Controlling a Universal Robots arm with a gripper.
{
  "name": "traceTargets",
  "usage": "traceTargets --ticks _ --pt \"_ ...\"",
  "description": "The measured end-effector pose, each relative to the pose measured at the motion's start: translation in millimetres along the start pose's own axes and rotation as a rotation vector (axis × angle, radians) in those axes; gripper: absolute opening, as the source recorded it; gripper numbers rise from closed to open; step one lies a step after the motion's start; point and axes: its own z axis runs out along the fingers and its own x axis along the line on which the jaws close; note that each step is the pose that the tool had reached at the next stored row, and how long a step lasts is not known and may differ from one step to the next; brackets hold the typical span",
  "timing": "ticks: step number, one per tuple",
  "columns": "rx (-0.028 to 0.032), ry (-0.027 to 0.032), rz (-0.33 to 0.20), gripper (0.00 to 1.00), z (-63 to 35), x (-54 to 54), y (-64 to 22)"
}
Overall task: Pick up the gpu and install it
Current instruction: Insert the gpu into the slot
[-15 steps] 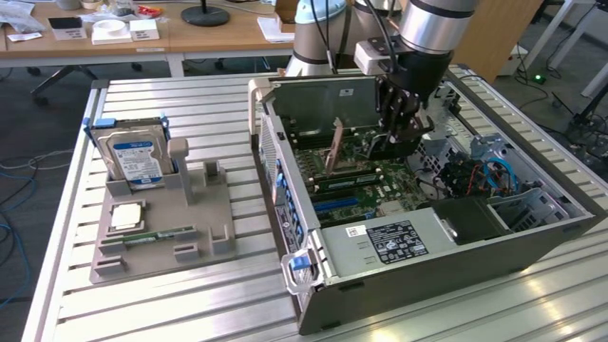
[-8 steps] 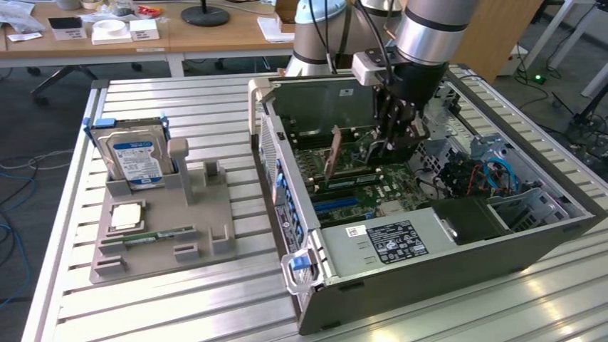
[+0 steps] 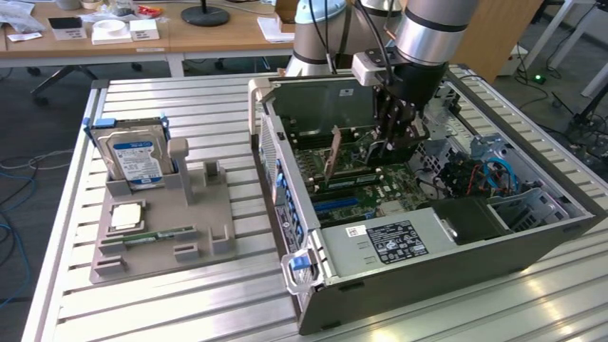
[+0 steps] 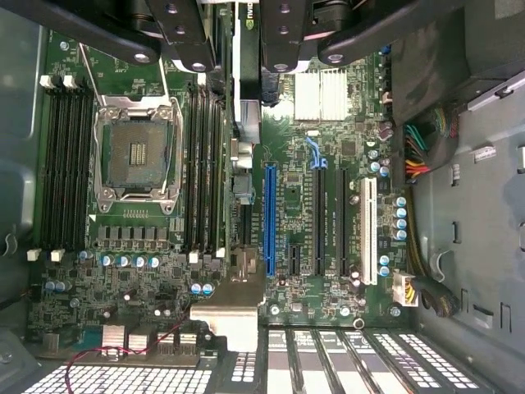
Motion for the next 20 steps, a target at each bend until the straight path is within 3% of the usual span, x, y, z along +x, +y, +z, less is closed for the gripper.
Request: traceTargets --ticks 20 --pt "0.0001 0.0000 0.000 0.26 2.5 0.0 2.0"
